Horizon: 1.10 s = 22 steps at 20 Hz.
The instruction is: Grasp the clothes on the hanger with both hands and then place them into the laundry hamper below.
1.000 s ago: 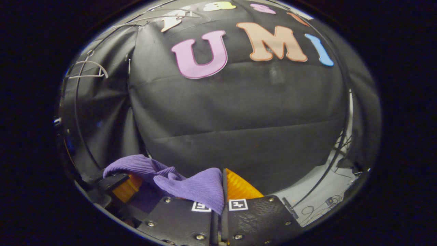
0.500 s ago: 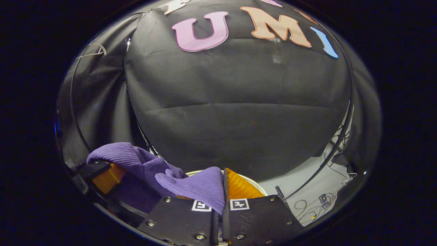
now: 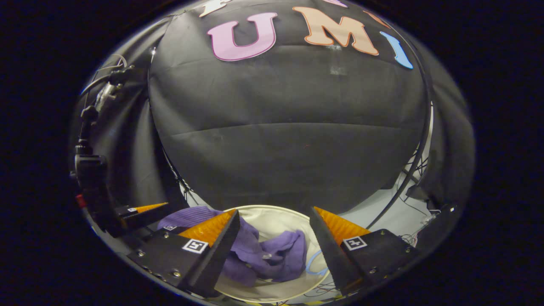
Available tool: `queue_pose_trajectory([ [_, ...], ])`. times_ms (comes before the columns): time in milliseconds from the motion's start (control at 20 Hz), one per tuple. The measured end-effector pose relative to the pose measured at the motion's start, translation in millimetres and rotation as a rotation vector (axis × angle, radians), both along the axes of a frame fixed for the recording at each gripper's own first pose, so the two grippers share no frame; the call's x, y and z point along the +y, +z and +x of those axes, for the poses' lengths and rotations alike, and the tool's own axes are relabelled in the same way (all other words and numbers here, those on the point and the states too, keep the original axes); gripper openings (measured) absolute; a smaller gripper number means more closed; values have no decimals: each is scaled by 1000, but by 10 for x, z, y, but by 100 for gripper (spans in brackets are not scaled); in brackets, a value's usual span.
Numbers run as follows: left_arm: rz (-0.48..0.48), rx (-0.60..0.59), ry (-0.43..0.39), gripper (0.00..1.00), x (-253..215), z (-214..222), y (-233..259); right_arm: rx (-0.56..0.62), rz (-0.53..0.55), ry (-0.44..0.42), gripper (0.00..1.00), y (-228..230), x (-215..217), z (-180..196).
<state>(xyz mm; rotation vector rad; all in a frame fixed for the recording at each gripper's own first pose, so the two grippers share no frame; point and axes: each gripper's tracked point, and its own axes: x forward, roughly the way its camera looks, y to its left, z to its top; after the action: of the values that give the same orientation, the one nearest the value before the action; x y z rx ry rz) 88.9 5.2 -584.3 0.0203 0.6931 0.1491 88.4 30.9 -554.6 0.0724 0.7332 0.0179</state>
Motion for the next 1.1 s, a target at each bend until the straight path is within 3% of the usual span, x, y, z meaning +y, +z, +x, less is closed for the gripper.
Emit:
queue_pose_trajectory([
  [150,-10,-2,-4,96,20,-5,40,8,19,-26,99,-26,-55,-59],
  [300,38,-137,2,96,110,85,443,1,41,-42,99,41,-59,-45],
  [450,-7,-159,4,93,98,61,620,-26,50,-32,99,178,-45,-40],
  [700,44,-177,23,95,211,31,934,-84,90,-6,99,551,46,-17],
  [750,39,-180,23,95,221,43,998,-98,85,6,94,647,57,-6],
  [800,32,-182,25,96,219,41,1079,-109,77,20,99,729,69,0],
  [1100,29,-236,-11,95,109,-44,1827,-197,63,81,99,1397,193,45],
])
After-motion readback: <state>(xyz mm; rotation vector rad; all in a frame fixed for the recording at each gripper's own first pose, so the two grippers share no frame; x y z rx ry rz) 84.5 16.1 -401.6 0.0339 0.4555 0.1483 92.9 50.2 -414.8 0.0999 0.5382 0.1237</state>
